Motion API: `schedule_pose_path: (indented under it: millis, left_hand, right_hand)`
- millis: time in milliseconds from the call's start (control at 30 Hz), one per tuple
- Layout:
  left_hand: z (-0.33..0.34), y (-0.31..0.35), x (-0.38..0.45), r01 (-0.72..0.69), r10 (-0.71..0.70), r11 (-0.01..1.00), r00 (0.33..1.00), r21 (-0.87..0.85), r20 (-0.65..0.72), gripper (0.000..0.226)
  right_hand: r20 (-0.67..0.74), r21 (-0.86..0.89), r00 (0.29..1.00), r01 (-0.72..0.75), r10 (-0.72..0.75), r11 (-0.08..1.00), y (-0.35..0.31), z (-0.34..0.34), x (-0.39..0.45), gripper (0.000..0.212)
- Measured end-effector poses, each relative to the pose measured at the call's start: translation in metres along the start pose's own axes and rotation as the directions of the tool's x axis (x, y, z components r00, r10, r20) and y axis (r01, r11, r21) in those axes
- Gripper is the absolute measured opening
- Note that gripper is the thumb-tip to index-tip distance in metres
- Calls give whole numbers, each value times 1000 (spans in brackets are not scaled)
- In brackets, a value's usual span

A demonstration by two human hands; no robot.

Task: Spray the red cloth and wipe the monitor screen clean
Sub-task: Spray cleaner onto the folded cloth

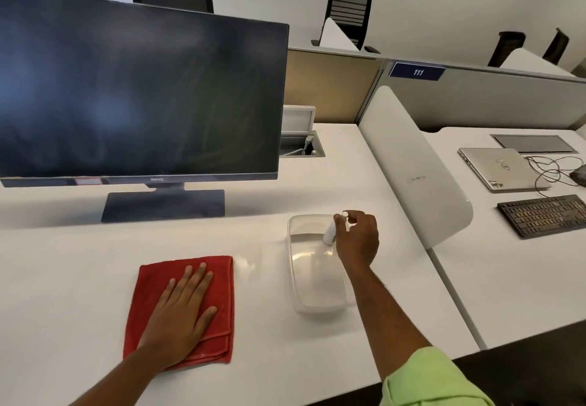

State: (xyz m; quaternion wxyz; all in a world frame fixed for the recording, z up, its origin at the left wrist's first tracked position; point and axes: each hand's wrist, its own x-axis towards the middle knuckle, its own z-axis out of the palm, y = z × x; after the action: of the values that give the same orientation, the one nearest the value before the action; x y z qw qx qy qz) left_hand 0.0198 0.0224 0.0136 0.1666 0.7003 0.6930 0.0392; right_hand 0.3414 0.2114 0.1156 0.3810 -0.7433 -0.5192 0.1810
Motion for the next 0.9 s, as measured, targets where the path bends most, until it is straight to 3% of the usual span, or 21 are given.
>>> schedule_pose_path:
  millis: [100,200,333,400,467,533,667,800,900]
  left_hand:
    - [1,0,1,7,-6,1000,1000,-24,8,89]
    - [-2,2,4,49,-46,992,998,-118,31,91]
    - [-24,21,11,130,-126,935,991,-329,34,75]
    - [-47,34,13,145,-169,855,986,-498,-5,72]
    - [-77,44,12,133,-218,722,975,-679,-40,74]
    - [-103,49,10,60,-196,655,976,-753,-92,75]
    - [-134,41,-9,-24,-130,652,981,-758,-143,66]
    - [-131,22,-32,-42,-169,633,967,-773,-191,60]
    - [-122,9,-45,-54,-215,601,950,-797,-227,57]
  right_hand:
    - [-20,44,999,48,-47,998,-4,-6,-3,11]
    - [-51,64,978,204,-201,977,-21,-16,-18,8]
    - [-68,175,916,400,-394,900,-58,-26,-56,11]
    - [-50,266,906,418,-421,868,-78,-26,-80,13]
    - [50,374,911,364,-410,853,-97,-20,-105,16]
    - [231,453,883,274,-408,849,-110,-11,-126,17]
    - [488,553,757,117,-435,825,-124,13,-163,17]
    - [563,632,738,-96,-371,769,-134,33,-202,26]
    - [677,608,689,-325,-259,724,-132,43,-222,45]
